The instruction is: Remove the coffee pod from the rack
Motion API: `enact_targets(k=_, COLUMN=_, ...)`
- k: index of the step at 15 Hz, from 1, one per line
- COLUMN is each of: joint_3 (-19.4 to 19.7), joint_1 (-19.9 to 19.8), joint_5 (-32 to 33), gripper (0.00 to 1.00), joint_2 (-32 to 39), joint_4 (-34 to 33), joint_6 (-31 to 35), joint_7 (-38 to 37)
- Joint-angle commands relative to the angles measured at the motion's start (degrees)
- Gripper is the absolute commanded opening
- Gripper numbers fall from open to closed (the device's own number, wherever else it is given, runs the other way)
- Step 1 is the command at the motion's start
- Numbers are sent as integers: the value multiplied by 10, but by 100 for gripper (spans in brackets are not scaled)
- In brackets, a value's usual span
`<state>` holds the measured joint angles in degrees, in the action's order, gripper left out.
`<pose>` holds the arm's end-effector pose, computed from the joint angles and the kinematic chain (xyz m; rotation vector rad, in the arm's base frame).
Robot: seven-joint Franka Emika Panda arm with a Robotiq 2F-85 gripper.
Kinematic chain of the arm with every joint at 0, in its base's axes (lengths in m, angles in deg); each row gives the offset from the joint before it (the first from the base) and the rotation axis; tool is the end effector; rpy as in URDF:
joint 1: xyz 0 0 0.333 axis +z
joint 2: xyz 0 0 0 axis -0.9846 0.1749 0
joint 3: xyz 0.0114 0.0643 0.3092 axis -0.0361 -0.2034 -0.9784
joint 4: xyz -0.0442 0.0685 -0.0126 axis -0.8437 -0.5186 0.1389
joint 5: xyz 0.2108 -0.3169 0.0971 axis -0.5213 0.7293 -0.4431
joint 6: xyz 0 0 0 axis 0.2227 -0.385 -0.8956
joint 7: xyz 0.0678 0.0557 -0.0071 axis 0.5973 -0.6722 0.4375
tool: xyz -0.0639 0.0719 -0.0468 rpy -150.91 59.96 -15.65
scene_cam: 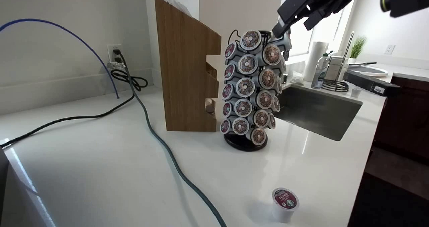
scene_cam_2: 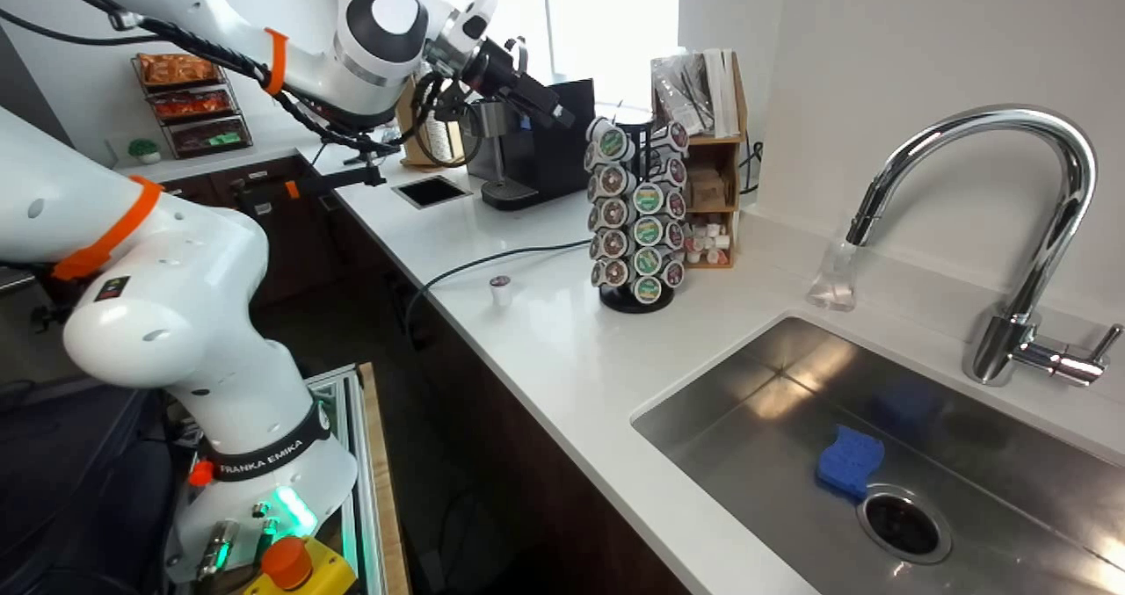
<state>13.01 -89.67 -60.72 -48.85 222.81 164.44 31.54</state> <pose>0.3801 0.1696 0.5026 2.6871 0.0438 1.2061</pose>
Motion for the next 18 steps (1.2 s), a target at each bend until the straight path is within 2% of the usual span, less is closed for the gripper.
enact_targets(k=1, joint_3=-56, joint_1=-62, joint_5=11, gripper=100, joint_2=-13, joint_4=45, joint_6=58, joint_7=-51)
enact_targets(k=2, joint_3=-57, joint_1=-57, joint_5=-8, gripper=100, joint_2=-3, joint_4=43, joint_6=44, joint_7=-48)
enact_targets(k=3, joint_3=-37, joint_1=-45, joint_5=-11, gripper=100, joint_2=-1, joint_4=24, joint_6=33, joint_7=-14)
enact_targets(k=8, joint_3=-44, joint_1=-49, joint_5=-15, gripper=100, joint_2=9, joint_4=30, joint_6=45, joint_7=-33)
enact_targets(k=18, joint_3=-94, joint_1=-104, joint_5=9, gripper=100, joint_2=19, joint_4=36, joint_6=89, joint_7=-93)
